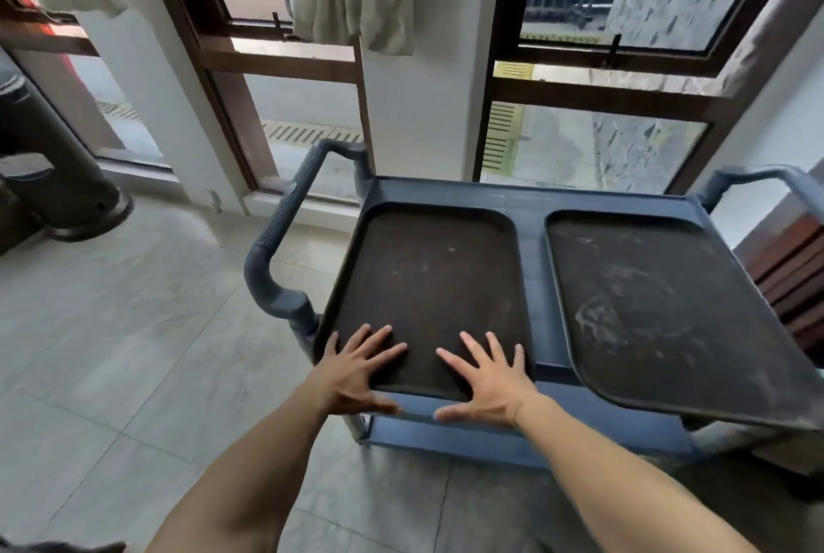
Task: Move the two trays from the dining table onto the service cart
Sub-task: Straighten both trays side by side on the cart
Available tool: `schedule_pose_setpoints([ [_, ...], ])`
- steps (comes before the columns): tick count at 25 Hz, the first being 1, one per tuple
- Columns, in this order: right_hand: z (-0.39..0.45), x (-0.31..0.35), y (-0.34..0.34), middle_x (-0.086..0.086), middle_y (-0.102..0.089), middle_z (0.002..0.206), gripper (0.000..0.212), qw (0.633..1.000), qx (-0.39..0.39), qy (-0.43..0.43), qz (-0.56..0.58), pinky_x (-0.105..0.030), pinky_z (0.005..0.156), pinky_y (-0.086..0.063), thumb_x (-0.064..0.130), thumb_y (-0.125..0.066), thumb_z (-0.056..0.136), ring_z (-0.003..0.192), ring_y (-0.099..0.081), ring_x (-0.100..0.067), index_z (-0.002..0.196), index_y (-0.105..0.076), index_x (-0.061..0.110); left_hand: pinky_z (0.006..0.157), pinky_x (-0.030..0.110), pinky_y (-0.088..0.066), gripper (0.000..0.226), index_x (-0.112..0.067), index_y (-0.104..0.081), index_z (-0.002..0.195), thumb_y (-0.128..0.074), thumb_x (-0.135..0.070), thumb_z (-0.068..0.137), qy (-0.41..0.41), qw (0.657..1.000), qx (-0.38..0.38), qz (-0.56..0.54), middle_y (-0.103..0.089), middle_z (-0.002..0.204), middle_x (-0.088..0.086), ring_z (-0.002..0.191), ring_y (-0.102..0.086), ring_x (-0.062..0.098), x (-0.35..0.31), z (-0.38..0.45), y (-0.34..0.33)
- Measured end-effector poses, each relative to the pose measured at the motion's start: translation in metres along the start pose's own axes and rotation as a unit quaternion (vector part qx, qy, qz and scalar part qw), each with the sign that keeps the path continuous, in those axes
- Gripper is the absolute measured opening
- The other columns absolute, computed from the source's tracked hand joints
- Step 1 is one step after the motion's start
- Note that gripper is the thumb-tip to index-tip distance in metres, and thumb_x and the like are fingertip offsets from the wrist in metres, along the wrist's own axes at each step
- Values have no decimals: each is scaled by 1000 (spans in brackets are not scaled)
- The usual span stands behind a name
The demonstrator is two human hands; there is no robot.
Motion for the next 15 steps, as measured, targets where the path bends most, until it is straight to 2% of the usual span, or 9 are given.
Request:
schedule_pose_setpoints([
  [3, 7, 4, -8, 3, 23, 162, 105, 1000, -18, -12, -14, -72, 107, 9, 92, -44, 62, 145, 23, -41, 146, 10, 59, 117, 65, 8, 105, -58, 11, 150, -30, -100, 63, -4, 1000, 2, 14, 21, 165, -13, 152, 20, 24, 5, 6, -4],
  [6, 15, 4, -9, -1, 23, 162, 91, 999, -31, -9, -31, -74, 106, 7, 89, -35, 72, 144, 22, -46, 144, 13, 61, 117, 67, 6, 99, -57, 9, 151, -31, -96, 70, -6, 1000, -8, 21, 18, 166, -11, 153, 18, 27, 7, 9, -3],
  [8, 18, 3, -7, -4, 23, 162, 87, 998, -35, -1, -51, -75, 106, 5, 90, -28, 73, 144, 20, -48, 142, 16, 62, 117, 68, 3, 101, -56, 8, 151, -24, -98, 66, -10, 999, -11, 30, 15, 167, -9, 153, 15, 28, 8, 12, -1],
  [10, 21, 2, -5, -5, 23, 162, 84, 997, -38, 2, -61, -76, 105, 4, 90, -24, 74, 143, 19, -50, 142, 18, 62, 116, 70, -1, 104, -54, 8, 152, -14, -98, 60, -15, 999, -10, 40, 14, 168, -7, 154, 13, 31, 9, 18, 1],
  [14, 28, 1, 0, -6, 22, 162, 86, 997, -36, 2, -66, -76, 105, 2, 93, -17, 69, 144, 17, -51, 141, 19, 62, 115, 72, -4, 99, -52, 9, 152, -21, -94, 68, -20, 998, -4, 56, 14, 168, -3, 153, 12, 34, 13, 27, 6],
  [15, 30, 1, 2, -6, 22, 162, 88, 997, -33, 2, -65, -76, 105, 1, 93, -14, 65, 144, 16, -51, 141, 18, 62, 115, 73, -4, 101, -52, 9, 153, -18, -96, 66, -23, 998, -2, 58, 14, 168, -3, 153, 12, 34, 14, 30, 7],
])
Point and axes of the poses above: each hand's wrist, its own z-axis towards the middle knuckle, its own y-axis out of the back of the hand, x = y × z, the point moved 2 cm from there along z, towards the middle knuckle
